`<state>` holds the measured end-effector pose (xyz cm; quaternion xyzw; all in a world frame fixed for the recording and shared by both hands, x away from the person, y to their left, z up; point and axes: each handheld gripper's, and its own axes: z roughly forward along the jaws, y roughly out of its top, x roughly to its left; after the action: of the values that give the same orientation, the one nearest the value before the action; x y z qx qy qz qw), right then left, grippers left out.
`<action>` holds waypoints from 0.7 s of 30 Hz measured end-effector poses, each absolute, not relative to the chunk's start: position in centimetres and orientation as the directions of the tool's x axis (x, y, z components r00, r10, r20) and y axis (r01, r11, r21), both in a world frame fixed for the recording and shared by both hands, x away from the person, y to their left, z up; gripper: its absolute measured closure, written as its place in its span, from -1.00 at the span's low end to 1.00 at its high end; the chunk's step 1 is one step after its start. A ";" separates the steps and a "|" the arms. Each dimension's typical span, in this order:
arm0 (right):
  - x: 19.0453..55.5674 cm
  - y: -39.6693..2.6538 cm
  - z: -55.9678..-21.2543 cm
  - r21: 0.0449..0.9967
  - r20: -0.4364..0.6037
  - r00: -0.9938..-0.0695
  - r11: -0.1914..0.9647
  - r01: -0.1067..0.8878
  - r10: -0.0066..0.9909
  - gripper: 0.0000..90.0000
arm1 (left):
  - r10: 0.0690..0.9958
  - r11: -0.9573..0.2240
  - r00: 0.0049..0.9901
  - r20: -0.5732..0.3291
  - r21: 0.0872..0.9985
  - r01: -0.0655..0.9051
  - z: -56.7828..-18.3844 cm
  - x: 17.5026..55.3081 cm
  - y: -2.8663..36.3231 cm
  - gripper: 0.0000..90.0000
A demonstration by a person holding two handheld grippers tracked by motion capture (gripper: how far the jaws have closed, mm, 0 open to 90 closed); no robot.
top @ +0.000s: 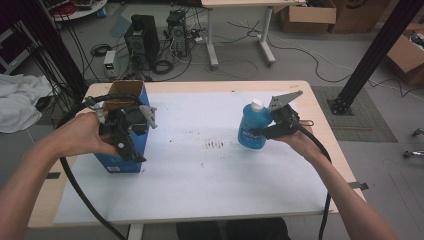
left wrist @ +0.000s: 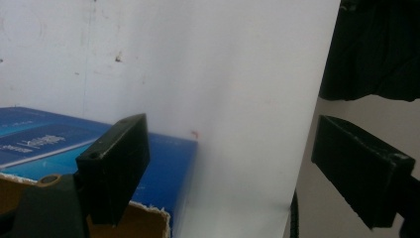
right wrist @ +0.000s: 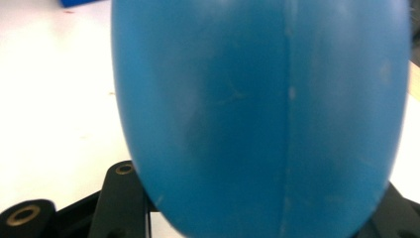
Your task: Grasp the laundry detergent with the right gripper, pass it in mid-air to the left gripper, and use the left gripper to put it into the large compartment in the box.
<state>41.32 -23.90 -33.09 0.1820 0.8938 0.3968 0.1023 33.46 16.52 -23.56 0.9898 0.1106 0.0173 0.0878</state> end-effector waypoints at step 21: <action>38.3 -20.9 -30.0 0.726 -0.047 -0.977 0.679 0.111 0.210 0.02 | 0.178 -0.942 0.983 -0.040 0.281 0.182 -21.5 36.9 12.4 -0.60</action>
<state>38.25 -20.91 -29.97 0.0876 0.9140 0.3910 0.0633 36.87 12.41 -21.54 0.9855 0.0912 -0.0072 0.1431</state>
